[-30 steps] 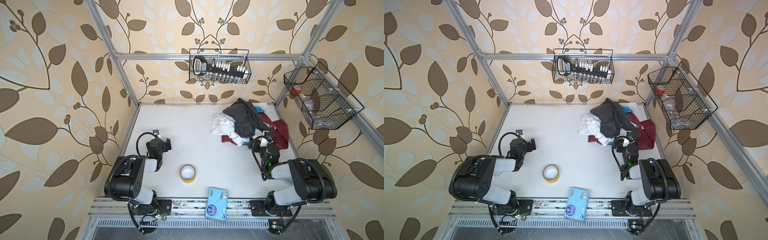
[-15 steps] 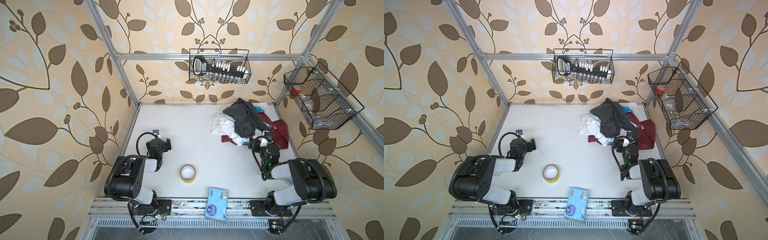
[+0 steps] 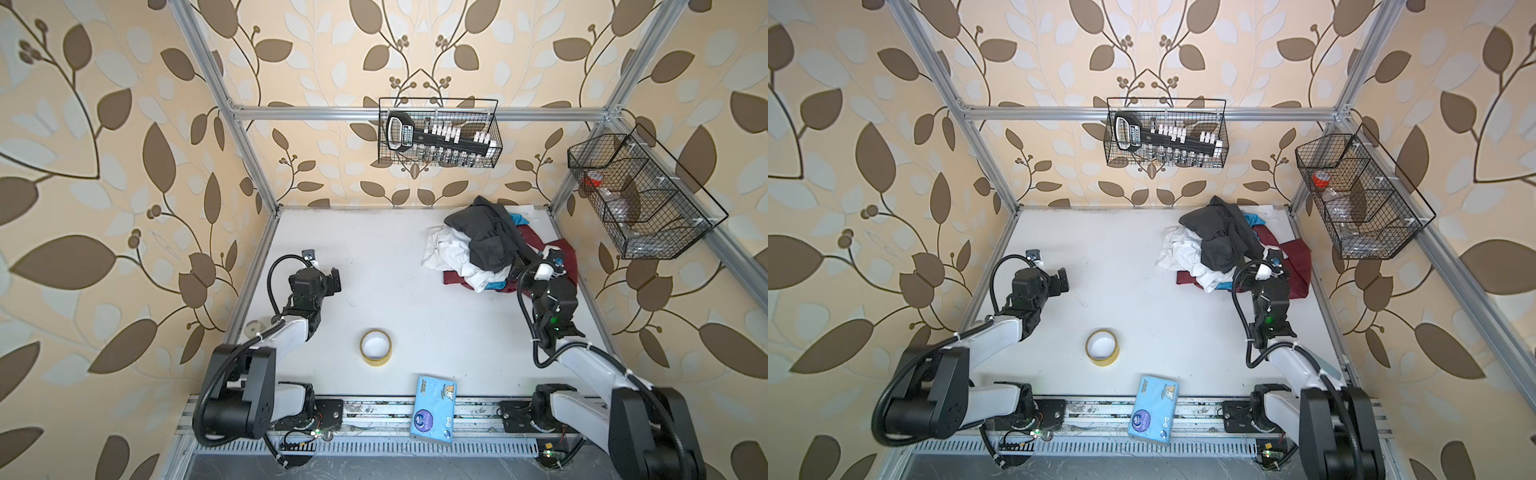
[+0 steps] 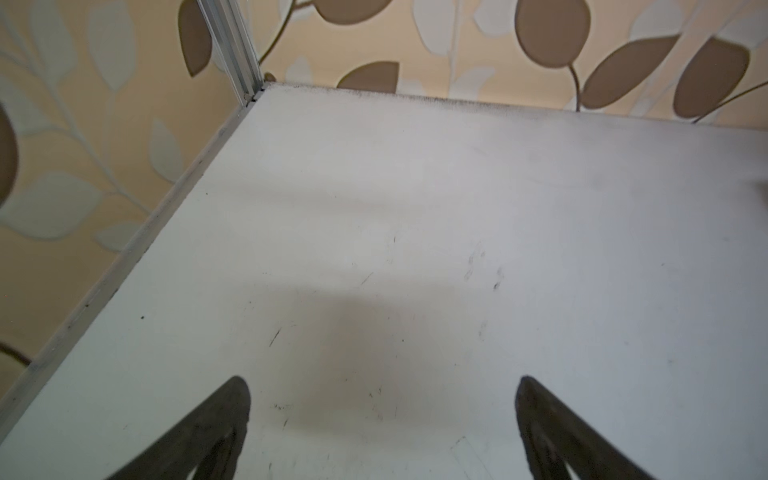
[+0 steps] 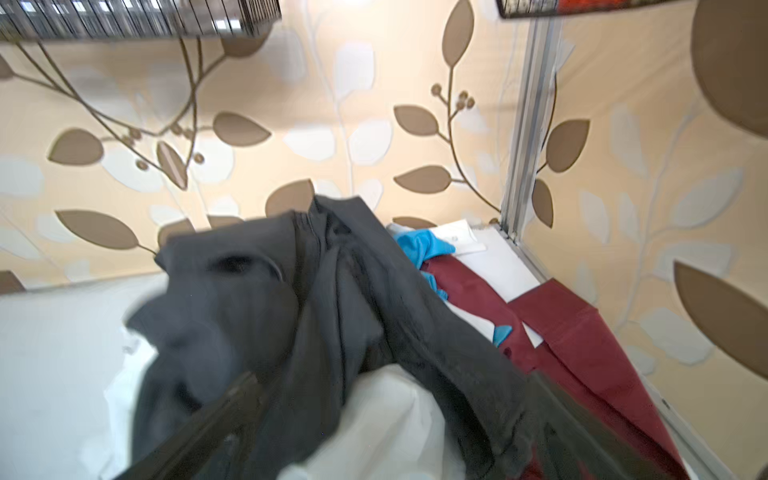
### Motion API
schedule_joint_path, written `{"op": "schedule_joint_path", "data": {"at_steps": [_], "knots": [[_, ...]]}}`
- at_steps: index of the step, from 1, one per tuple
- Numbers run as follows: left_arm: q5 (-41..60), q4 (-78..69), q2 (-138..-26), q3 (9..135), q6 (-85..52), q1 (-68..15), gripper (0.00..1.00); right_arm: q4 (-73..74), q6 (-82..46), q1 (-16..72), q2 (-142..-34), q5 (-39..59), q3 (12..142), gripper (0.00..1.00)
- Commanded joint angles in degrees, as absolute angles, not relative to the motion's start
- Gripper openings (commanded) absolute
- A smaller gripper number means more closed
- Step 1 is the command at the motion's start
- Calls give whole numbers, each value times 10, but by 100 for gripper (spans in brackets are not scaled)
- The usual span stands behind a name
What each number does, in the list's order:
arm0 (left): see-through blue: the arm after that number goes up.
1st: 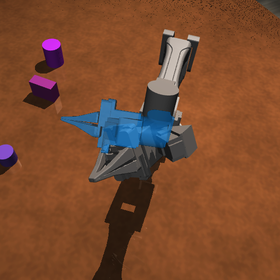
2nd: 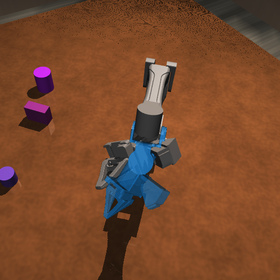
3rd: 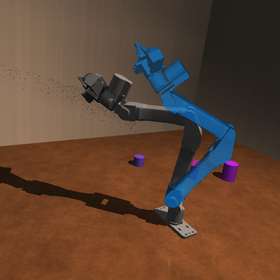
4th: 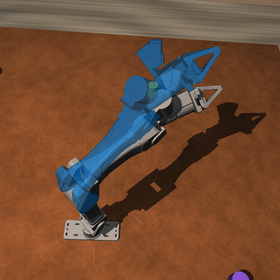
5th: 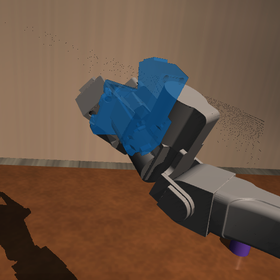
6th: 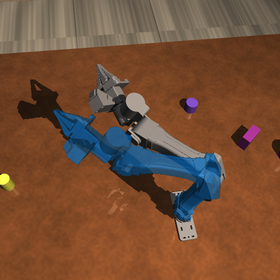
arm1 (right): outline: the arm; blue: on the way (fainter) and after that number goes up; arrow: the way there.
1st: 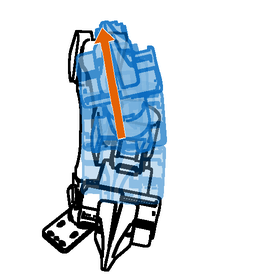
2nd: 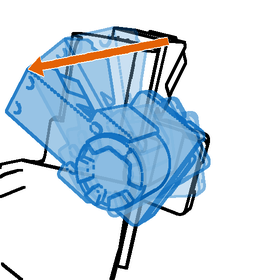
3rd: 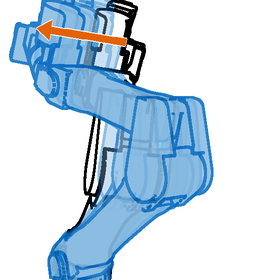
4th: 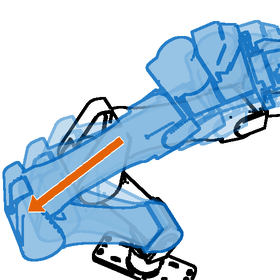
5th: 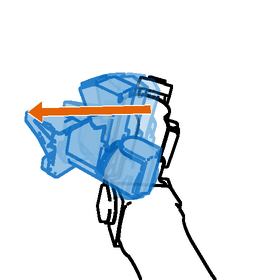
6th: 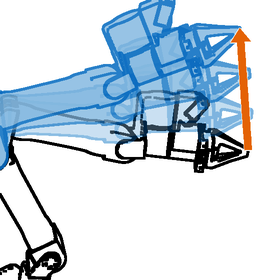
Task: Pick out a specific cloth from the pile
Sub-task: 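Reach the right gripper toward the clothes pile while the left arm lifts slightly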
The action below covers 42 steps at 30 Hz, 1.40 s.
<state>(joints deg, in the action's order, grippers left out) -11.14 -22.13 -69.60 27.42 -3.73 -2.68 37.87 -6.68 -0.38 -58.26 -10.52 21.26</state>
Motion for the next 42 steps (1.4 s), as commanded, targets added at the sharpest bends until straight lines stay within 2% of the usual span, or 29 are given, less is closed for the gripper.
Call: {"op": "schedule_joint_path", "data": {"at_steps": [1,4,8,12,15,22,32,38,40,42], "knots": [[-124,-98,-609,314,-79,-36,99,217,-97,-2,-530,-116,260,99],[-72,-40,-529,324,-105,-47,99,123,-117,-2,-503,-97,305,100],[87,7,-449,335,-123,-48,99,6,-147,-1,-501,-47,373,100],[236,44,-420,349,-124,-69,99,-107,-142,19,-533,0,457,99],[322,42,-420,345,-104,-96,99,-142,-130,72,-552,9,496,100],[401,58,-470,365,-80,-127,99,-164,-113,181,-646,-19,559,100],[393,63,-495,370,-73,-132,99,-162,-129,250,-861,-63,696,100],[376,67,-492,368,-56,-133,99,-219,-119,263,-981,-106,787,99],[375,69,-492,369,-52,-133,99,-224,-117,266,-1005,-122,798,98],[372,72,-490,371,-50,-133,99,-226,-111,270,-1027,-141,807,90]]}}
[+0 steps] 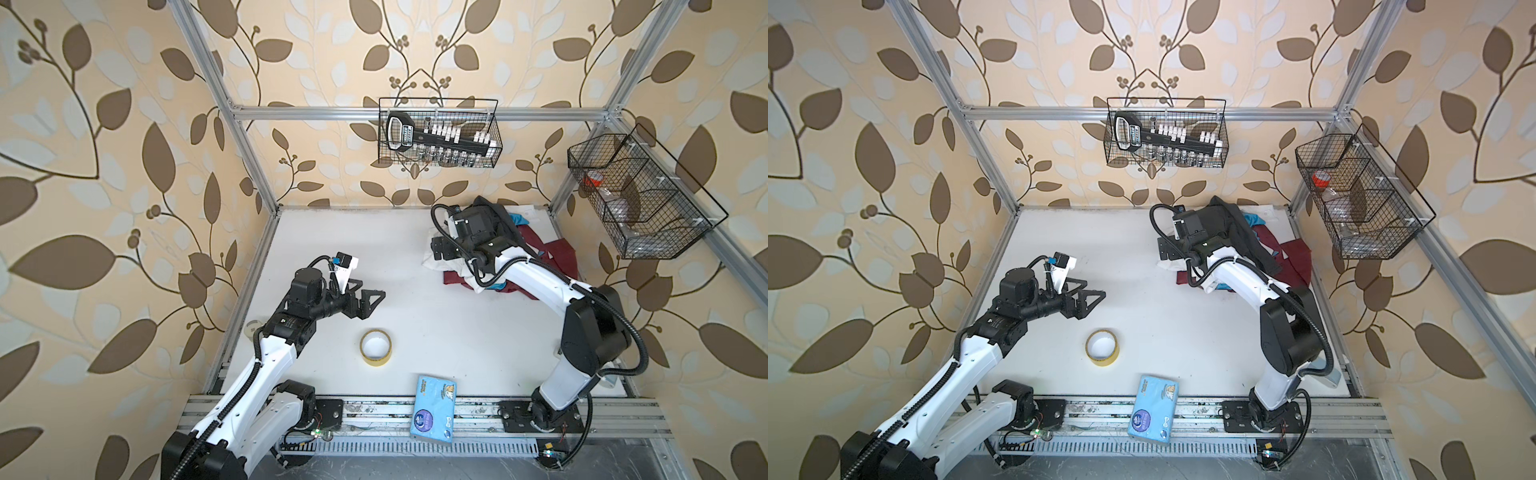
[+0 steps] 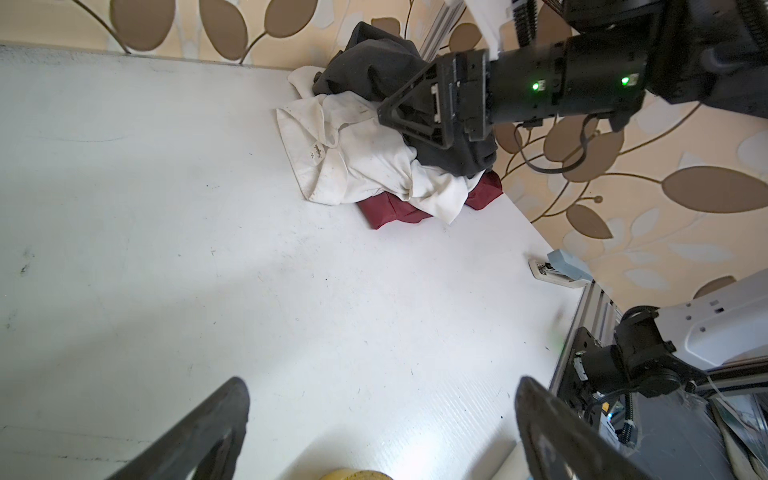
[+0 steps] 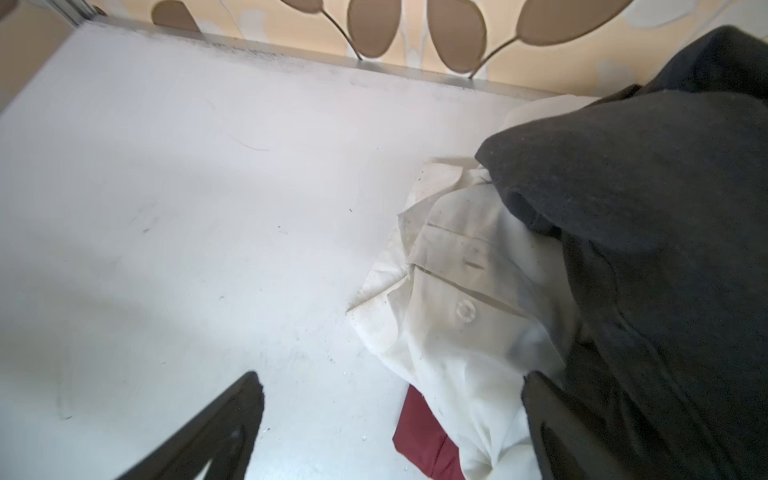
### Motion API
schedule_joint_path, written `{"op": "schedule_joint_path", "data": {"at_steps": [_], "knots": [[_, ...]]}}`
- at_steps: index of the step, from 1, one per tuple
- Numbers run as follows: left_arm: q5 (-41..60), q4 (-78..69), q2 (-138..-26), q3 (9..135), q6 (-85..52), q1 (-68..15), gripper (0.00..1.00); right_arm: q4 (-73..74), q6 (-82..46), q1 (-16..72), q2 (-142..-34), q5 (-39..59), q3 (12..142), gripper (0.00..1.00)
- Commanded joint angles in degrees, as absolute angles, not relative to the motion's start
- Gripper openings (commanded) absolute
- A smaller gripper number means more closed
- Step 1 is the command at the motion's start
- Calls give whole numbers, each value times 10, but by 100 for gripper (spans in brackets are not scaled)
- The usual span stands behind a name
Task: Pick out a specific cloth from the pile
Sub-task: 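Reach the right gripper toward the clothes pile while the left arm lifts slightly, then lower the right gripper into the pile and grasp the white shirt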
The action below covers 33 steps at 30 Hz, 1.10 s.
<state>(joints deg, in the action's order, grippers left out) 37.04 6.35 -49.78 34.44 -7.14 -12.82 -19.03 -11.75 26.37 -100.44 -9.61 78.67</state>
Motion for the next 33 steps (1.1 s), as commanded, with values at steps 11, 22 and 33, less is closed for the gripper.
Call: {"op": "schedule_joint_path", "data": {"at_steps": [11,22,33], "knots": [[373,76,-481,374,-45,-134,99,-241,-81,273,-1109,-227,861,93],[358,82,-476,376,-43,-135,99,-249,-57,274,-1187,-288,911,100],[347,78,-467,372,-43,-136,99,-248,-58,264,-1254,-277,950,92]]}}
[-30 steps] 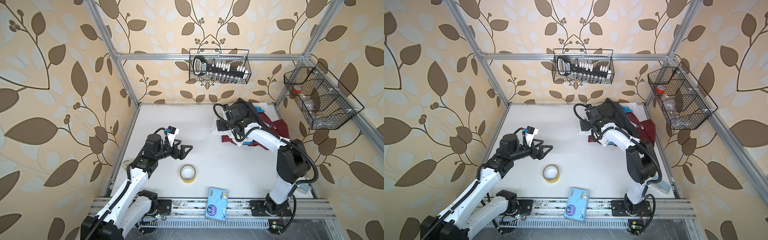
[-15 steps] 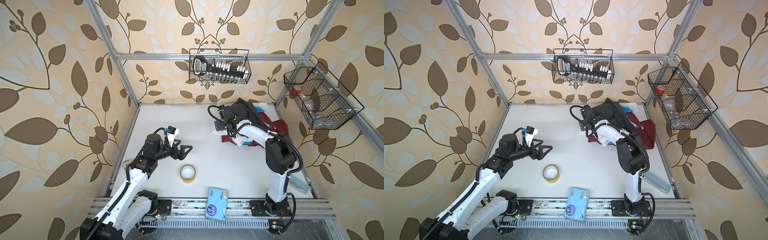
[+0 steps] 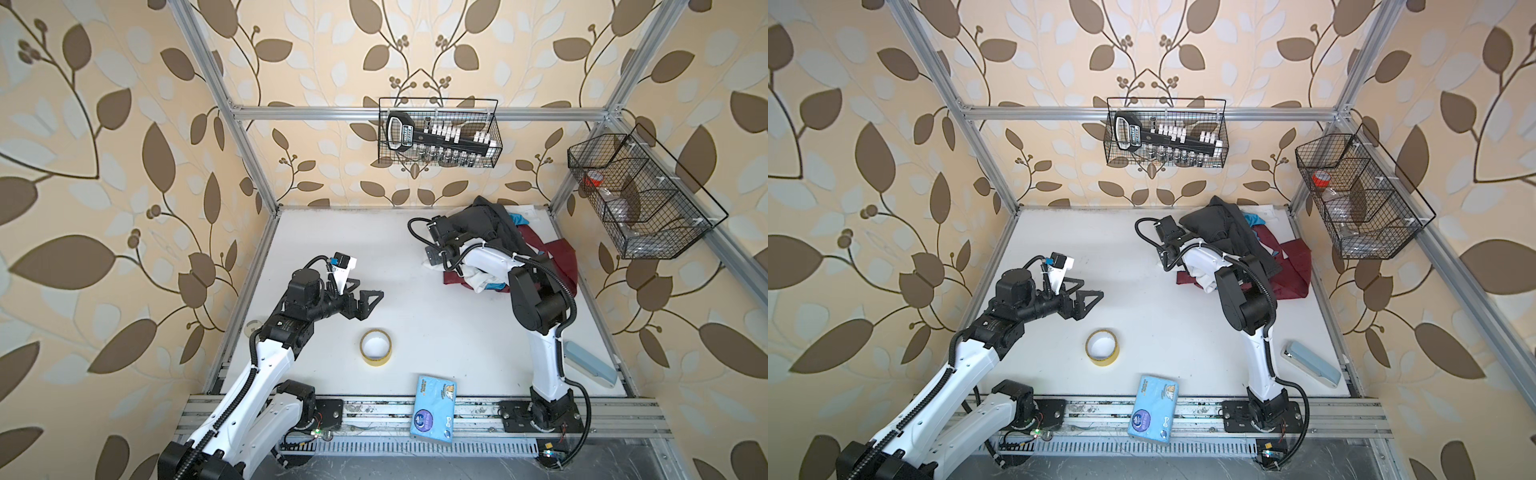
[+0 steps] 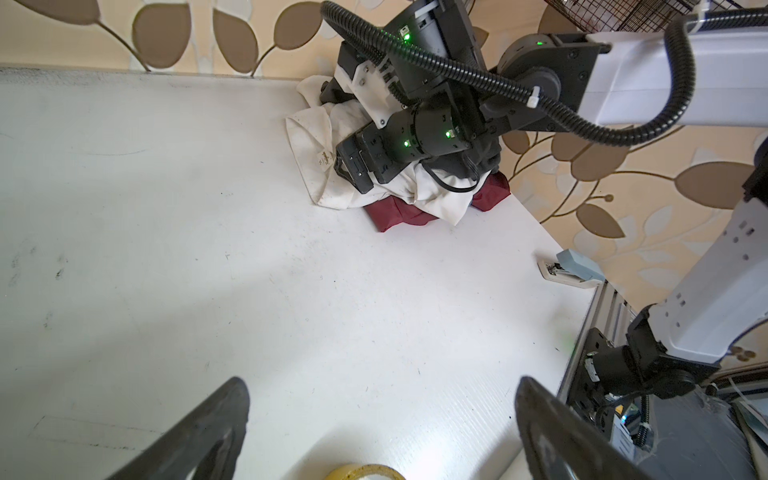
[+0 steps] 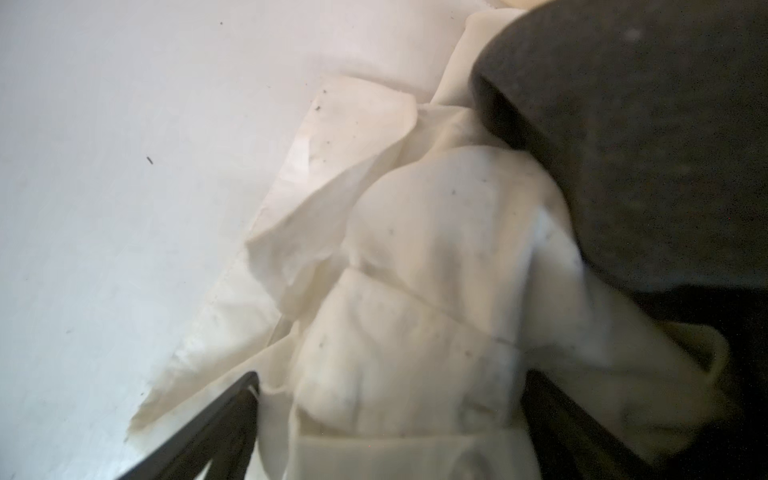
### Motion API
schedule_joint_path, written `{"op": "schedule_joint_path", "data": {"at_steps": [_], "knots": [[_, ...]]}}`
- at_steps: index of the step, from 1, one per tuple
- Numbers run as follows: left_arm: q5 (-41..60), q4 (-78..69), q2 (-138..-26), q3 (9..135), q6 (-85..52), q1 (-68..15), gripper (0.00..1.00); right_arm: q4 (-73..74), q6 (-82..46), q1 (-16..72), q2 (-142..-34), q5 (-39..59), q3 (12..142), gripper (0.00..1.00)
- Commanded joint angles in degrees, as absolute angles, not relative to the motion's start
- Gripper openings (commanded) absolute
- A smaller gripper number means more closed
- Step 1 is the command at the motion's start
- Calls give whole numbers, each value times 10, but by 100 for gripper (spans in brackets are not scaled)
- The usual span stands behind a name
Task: Pick out a specific cloth from the pile
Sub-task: 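Lower the right gripper into the pile and grasp the white shirt, then lift the white shirt high above the pile with the right gripper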
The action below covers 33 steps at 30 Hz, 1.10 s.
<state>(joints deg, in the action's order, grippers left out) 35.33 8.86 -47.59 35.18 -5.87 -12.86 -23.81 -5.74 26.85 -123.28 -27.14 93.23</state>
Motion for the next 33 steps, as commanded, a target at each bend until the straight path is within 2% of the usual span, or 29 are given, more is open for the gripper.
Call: {"op": "schedule_joint_path", "data": {"at_steps": [1,4,6,7,8,12,33], "knots": [[347,78,-468,372,-43,-136,99,-248,-60,262,-1257,-276,950,89],[345,78,-467,372,-43,-136,99,-246,-63,258,-1268,-273,948,79],[345,78,-467,372,-42,-136,99,-246,-66,255,-1272,-268,945,65],[345,78,-467,373,-42,-136,99,-244,-67,254,-1272,-263,942,49],[345,78,-466,373,-43,-137,99,-243,-68,252,-1270,-259,939,38],[345,77,-459,373,-43,-137,99,-233,-68,252,-1247,-263,923,1],[331,76,-419,365,-41,-162,99,-235,4,254,-1026,-340,909,0]]}}
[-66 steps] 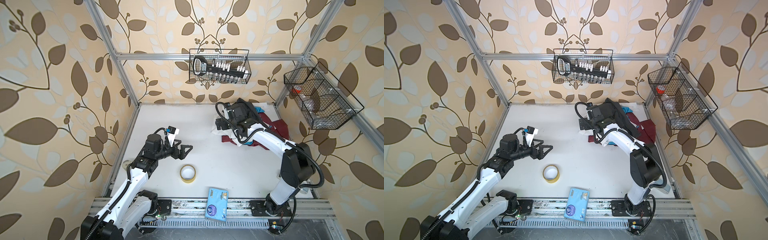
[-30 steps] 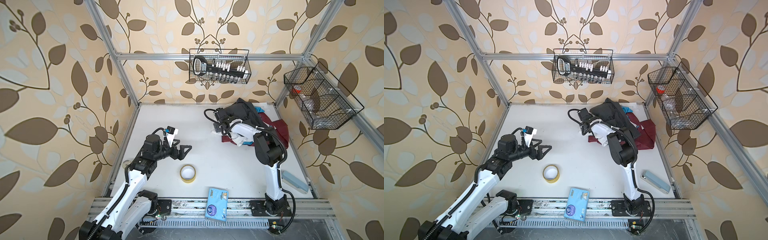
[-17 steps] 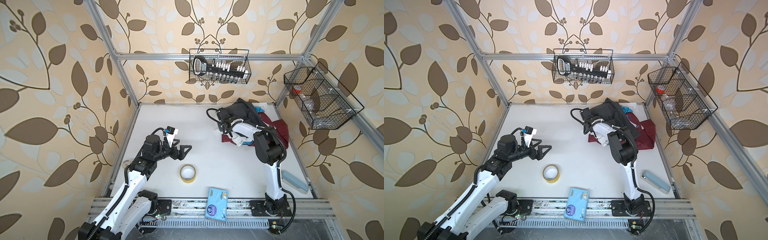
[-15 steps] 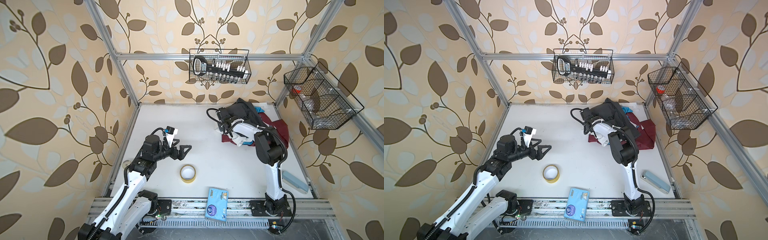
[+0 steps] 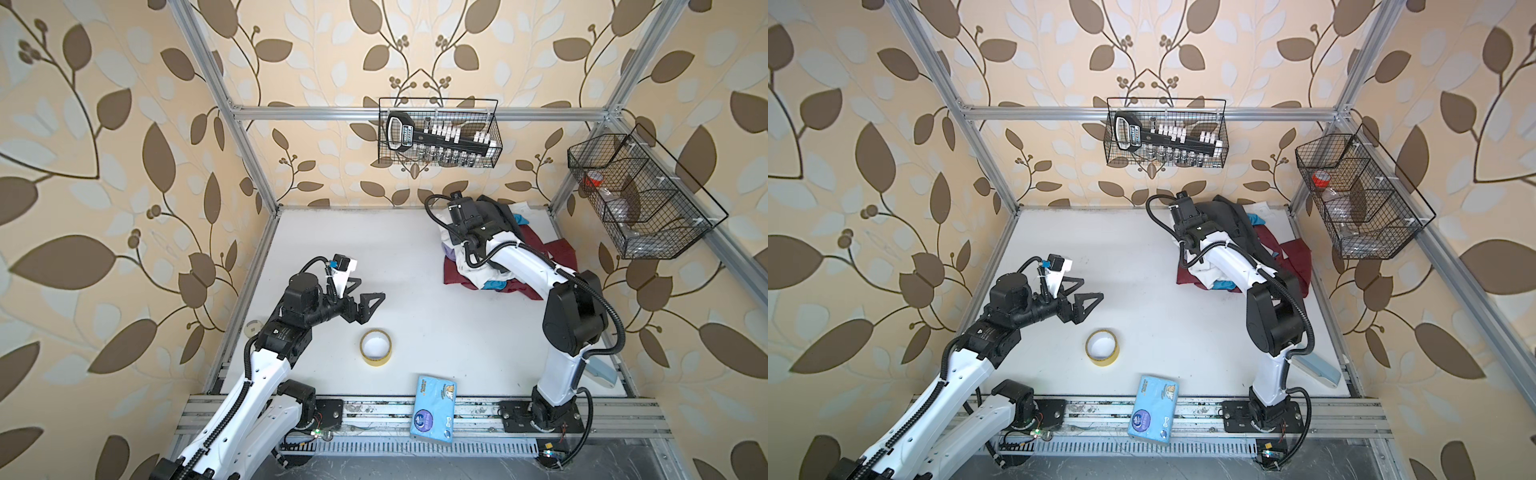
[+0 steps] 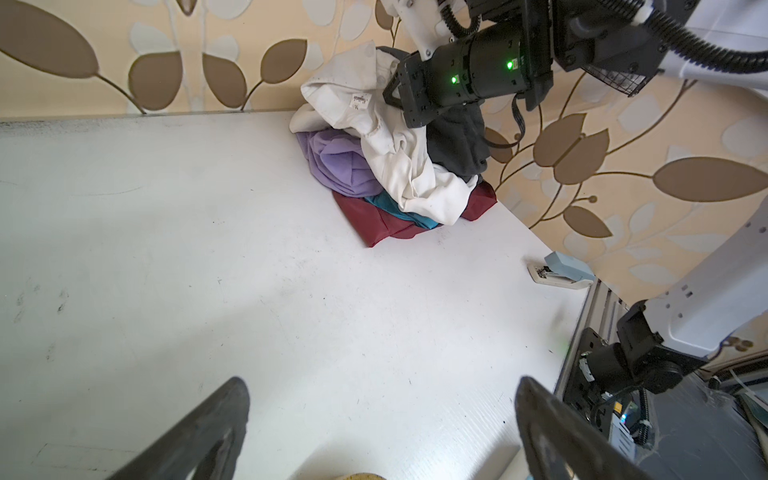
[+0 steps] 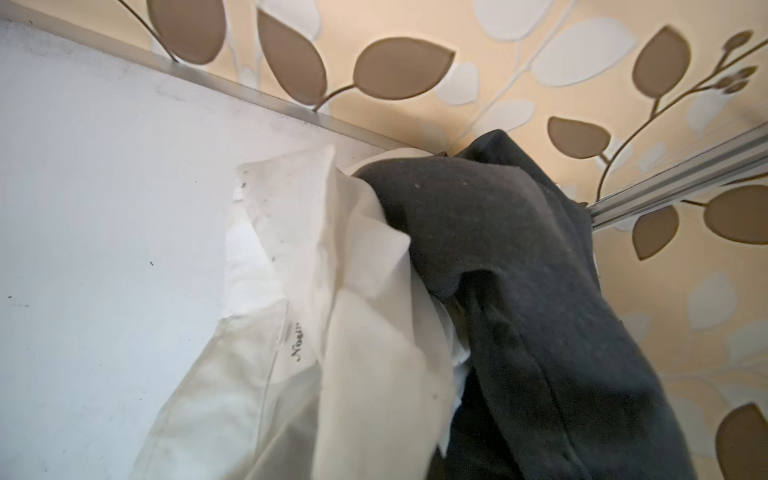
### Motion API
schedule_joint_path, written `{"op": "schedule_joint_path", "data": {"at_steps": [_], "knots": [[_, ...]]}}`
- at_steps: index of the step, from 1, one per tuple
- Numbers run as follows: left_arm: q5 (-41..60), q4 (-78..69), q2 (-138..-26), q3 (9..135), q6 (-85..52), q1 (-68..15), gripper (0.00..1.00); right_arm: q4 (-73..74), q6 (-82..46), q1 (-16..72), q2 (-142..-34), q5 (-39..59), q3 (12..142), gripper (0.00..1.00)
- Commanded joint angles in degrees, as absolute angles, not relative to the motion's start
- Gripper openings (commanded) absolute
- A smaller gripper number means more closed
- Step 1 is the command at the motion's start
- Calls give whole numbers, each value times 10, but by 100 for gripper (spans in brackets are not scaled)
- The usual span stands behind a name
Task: Pick out a specific cloth from the pile
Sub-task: 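Lift the white shirt high above the pile with the right gripper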
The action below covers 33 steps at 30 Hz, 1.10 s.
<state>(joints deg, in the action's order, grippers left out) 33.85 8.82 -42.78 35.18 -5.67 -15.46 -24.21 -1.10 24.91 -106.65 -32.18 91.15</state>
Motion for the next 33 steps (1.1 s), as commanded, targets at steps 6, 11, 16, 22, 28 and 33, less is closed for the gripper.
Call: {"op": "schedule_joint_path", "data": {"at_steps": [6,11,16,22,28,33], "knots": [[319,83,-419,367,-40,-165,99,-232,17,261,-981,-355,911,0],[317,83,-417,367,-39,-168,99,-220,26,261,-953,-363,916,0],[316,83,-417,367,-39,-169,99,-210,40,264,-931,-360,932,0],[313,83,-418,365,-37,-171,99,-186,58,265,-921,-328,962,0],[308,86,-420,365,-35,-171,99,-187,70,266,-937,-312,1024,0],[315,85,-422,367,-37,-172,99,-187,92,279,-946,-324,1065,0]]}}
